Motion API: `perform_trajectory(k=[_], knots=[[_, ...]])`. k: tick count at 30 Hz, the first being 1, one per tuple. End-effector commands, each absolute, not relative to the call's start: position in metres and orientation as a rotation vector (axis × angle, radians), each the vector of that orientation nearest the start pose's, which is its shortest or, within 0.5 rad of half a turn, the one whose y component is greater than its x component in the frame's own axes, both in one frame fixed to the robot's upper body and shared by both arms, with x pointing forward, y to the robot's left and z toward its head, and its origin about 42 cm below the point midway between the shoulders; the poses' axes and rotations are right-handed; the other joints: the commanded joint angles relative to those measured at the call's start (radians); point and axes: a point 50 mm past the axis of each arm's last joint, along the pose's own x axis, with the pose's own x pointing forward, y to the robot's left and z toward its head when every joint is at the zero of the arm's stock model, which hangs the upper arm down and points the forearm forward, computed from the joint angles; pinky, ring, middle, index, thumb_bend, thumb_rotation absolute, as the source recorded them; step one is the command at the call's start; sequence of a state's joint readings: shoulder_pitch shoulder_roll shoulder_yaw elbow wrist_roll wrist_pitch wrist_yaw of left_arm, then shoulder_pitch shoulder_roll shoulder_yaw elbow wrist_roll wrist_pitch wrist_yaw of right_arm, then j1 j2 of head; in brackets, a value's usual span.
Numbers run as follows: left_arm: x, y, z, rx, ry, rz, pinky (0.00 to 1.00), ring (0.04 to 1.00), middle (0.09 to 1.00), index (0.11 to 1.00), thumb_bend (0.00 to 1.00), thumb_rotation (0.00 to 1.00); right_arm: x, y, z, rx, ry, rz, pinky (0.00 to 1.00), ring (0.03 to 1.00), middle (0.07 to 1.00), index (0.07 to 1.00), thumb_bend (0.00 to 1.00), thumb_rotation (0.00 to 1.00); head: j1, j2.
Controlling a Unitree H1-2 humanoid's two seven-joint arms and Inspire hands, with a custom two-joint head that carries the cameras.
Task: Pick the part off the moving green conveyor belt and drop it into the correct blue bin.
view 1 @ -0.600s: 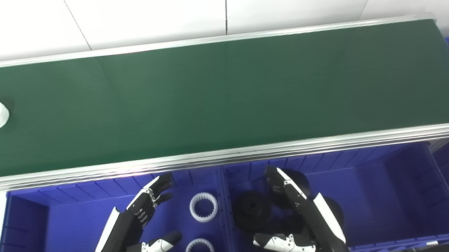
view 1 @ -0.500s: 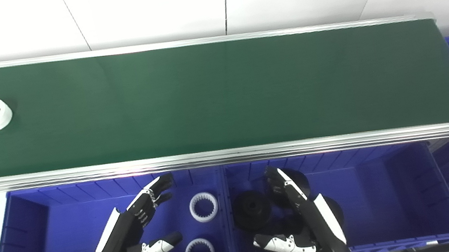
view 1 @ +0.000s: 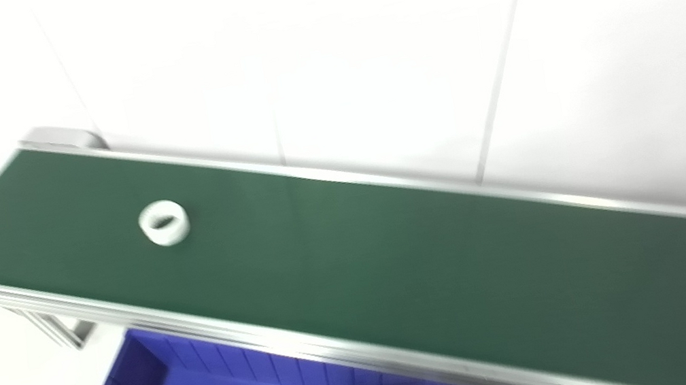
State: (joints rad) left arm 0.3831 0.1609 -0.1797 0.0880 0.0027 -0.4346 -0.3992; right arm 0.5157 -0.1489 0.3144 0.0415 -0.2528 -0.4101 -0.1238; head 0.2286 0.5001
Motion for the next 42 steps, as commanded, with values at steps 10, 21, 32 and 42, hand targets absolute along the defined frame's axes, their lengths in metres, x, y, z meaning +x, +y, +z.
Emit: perform_trajectory(k=[10, 21, 32, 42], knots=[[0.130, 0.222, 0.026, 0.065, 0.007, -0.505, 0.77, 0.832, 0.848, 0.812, 0.74, 0.60, 0.080, -0.188, 0.021, -0.242, 0.041, 0.215, 0.88, 0.931, 0.951, 1.000, 0.78, 0.44, -0.054, -0.009], [0.132, 0.232, 0.038, -0.069, -0.073, -0.426, 0.74, 0.817, 0.835, 0.792, 0.75, 0.67, 0.084, -0.179, 0.021, -0.247, 0.024, 0.209, 0.85, 0.906, 0.930, 0.979, 0.80, 0.47, -0.102, 0.005], [0.185, 0.231, 0.096, 0.036, -0.327, -0.414, 0.75, 0.815, 0.849, 0.834, 0.72, 0.79, 0.093, -0.168, 0.018, -0.276, -0.011, 0.197, 0.80, 0.872, 0.894, 0.951, 0.81, 0.45, -0.196, 0.040], [0.257, 0.218, 0.144, 0.238, -0.475, -0.398, 0.79, 0.882, 0.920, 0.907, 0.72, 0.71, 0.097, -0.166, 0.027, -0.259, -0.048, 0.158, 0.80, 0.840, 0.853, 0.906, 0.83, 0.43, -0.276, 0.106]])
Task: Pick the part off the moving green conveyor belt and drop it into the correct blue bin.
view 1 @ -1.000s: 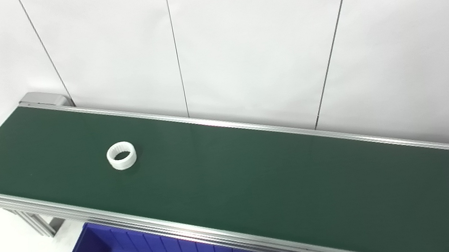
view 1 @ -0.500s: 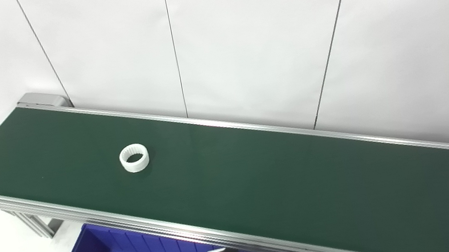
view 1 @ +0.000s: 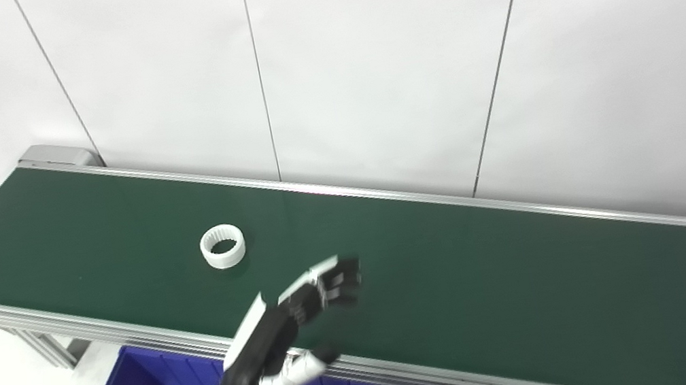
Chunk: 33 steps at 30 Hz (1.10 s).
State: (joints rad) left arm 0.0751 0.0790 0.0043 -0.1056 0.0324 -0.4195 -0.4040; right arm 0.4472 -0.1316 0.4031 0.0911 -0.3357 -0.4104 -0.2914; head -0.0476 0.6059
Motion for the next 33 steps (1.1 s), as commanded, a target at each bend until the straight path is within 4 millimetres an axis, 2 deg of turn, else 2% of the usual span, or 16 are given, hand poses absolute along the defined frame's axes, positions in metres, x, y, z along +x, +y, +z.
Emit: perform_trajectory(k=[1, 6, 12, 17, 24, 33], knots=[[0.267, 0.217, 0.150, 0.261, -0.470, -0.397, 0.80, 0.889, 0.923, 0.910, 0.73, 0.67, 0.098, -0.166, 0.028, -0.257, -0.053, 0.156, 0.81, 0.838, 0.848, 0.904, 0.83, 0.43, -0.009, 0.011], [0.300, 0.213, 0.162, 0.361, -0.425, -0.355, 0.80, 0.878, 0.913, 0.908, 0.76, 0.65, 0.101, -0.164, 0.031, -0.249, -0.066, 0.155, 0.80, 0.832, 0.847, 0.898, 0.84, 0.41, -0.017, 0.026], [0.340, 0.209, 0.158, 0.516, -0.365, -0.345, 0.87, 0.919, 0.940, 0.923, 0.78, 0.60, 0.104, -0.162, 0.033, -0.251, -0.079, 0.158, 0.81, 0.834, 0.848, 0.894, 0.84, 0.40, -0.028, 0.029], [0.364, 0.209, 0.154, 0.667, -0.319, -0.308, 0.91, 0.951, 0.947, 0.924, 0.80, 0.58, 0.103, -0.161, 0.034, -0.245, -0.080, 0.159, 0.81, 0.839, 0.850, 0.889, 0.84, 0.39, -0.028, 0.030], [0.385, 0.214, 0.147, 0.780, -0.264, -0.237, 0.90, 0.945, 0.934, 0.905, 0.82, 0.52, 0.102, -0.160, 0.035, -0.246, -0.083, 0.160, 0.81, 0.838, 0.849, 0.888, 0.84, 0.38, -0.019, 0.033], [0.406, 0.220, 0.138, 1.017, -0.236, -0.220, 1.00, 0.984, 0.971, 0.905, 0.79, 0.43, 0.100, -0.159, 0.036, -0.244, -0.086, 0.165, 0.82, 0.838, 0.850, 0.894, 0.84, 0.40, -0.013, 0.039]])
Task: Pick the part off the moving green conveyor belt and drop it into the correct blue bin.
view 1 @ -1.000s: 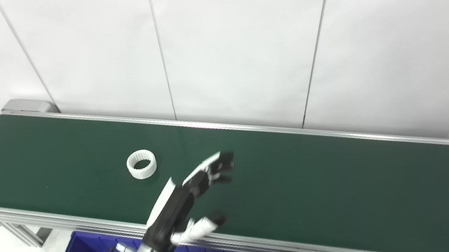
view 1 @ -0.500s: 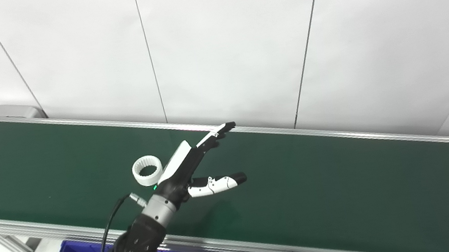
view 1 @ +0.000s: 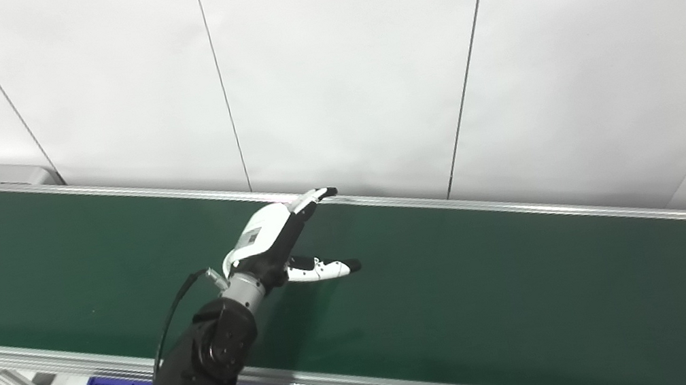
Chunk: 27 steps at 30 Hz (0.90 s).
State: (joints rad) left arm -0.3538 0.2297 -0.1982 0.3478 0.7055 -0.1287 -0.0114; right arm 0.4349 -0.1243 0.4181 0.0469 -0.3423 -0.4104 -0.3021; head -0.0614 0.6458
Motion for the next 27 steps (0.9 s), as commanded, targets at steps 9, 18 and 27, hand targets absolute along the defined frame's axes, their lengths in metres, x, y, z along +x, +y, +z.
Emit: perform_trajectory(k=[9, 18, 27], knots=[[0.412, 0.233, 0.127, 1.129, -0.163, -0.207, 1.00, 0.996, 0.982, 0.892, 0.84, 0.35, 0.098, -0.159, 0.038, -0.249, -0.094, 0.169, 0.83, 0.832, 0.843, 0.900, 0.84, 0.41, 0.008, 0.010], [0.407, 0.248, 0.117, 1.237, -0.057, -0.236, 1.00, 1.000, 0.999, 0.902, 0.83, 0.32, 0.095, -0.159, 0.040, -0.238, -0.095, 0.165, 0.84, 0.835, 0.841, 0.900, 0.84, 0.41, 0.012, 0.023], [0.399, 0.250, 0.109, 1.100, 0.057, -0.251, 0.53, 0.630, 0.810, 0.773, 0.72, 0.01, 0.094, -0.161, 0.043, -0.243, -0.101, 0.164, 0.83, 0.828, 0.841, 0.901, 0.83, 0.42, 0.016, 0.031]])
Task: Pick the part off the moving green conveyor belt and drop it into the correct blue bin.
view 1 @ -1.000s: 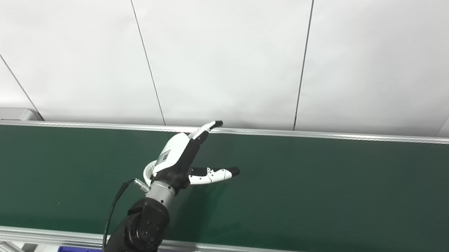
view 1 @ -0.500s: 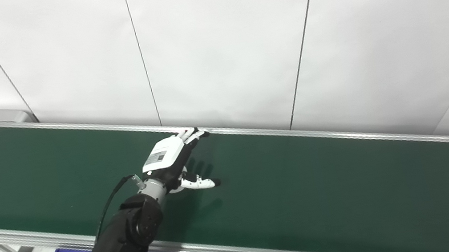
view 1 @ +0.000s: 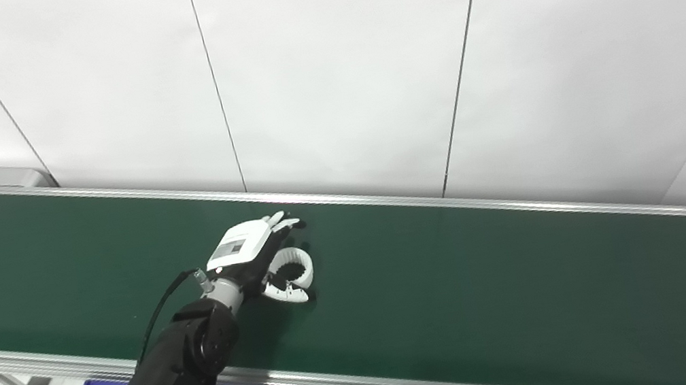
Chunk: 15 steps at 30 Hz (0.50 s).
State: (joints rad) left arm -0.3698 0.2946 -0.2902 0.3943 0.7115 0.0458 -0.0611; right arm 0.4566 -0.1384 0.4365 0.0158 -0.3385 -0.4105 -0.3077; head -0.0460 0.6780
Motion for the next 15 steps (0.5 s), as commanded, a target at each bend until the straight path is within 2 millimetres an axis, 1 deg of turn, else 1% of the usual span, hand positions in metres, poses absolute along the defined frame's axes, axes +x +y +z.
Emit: perform_trajectory(k=[1, 2, 3, 4, 6, 11, 15], knots=[[0.399, 0.248, 0.110, 1.081, 0.079, -0.253, 0.50, 0.610, 0.800, 0.768, 0.71, 0.01, 0.094, -0.162, 0.043, -0.243, -0.101, 0.164, 0.83, 0.828, 0.841, 0.901, 0.83, 0.42, 0.002, 0.000], [0.398, 0.247, 0.111, 1.071, 0.094, -0.256, 0.41, 0.519, 0.701, 0.719, 0.58, 0.00, 0.094, -0.162, 0.043, -0.242, -0.100, 0.164, 0.84, 0.830, 0.841, 0.902, 0.83, 0.42, 0.002, 0.000], [0.397, 0.245, 0.111, 1.062, 0.102, -0.258, 0.38, 0.496, 0.676, 0.707, 0.54, 0.00, 0.094, -0.162, 0.043, -0.242, -0.102, 0.163, 0.84, 0.830, 0.842, 0.902, 0.83, 0.42, 0.002, 0.002], [0.396, 0.244, 0.111, 1.054, 0.108, -0.259, 0.37, 0.431, 0.574, 0.608, 0.51, 0.00, 0.094, -0.162, 0.043, -0.241, -0.103, 0.163, 0.84, 0.830, 0.841, 0.902, 0.83, 0.42, 0.002, 0.003], [0.393, 0.241, 0.110, 1.026, 0.092, -0.250, 0.37, 0.400, 0.508, 0.536, 0.50, 0.00, 0.095, -0.162, 0.044, -0.236, -0.103, 0.158, 0.83, 0.829, 0.839, 0.899, 0.83, 0.42, 0.001, 0.004], [0.388, 0.234, 0.103, 0.911, 0.007, -0.203, 0.38, 0.398, 0.487, 0.531, 0.50, 0.00, 0.094, -0.162, 0.044, -0.233, -0.099, 0.152, 0.83, 0.829, 0.838, 0.895, 0.83, 0.42, 0.002, 0.004], [0.387, 0.229, 0.106, 0.894, -0.027, -0.193, 0.40, 0.402, 0.488, 0.535, 0.50, 0.00, 0.094, -0.162, 0.044, -0.233, -0.101, 0.153, 0.81, 0.831, 0.839, 0.898, 0.82, 0.43, 0.004, 0.006]])
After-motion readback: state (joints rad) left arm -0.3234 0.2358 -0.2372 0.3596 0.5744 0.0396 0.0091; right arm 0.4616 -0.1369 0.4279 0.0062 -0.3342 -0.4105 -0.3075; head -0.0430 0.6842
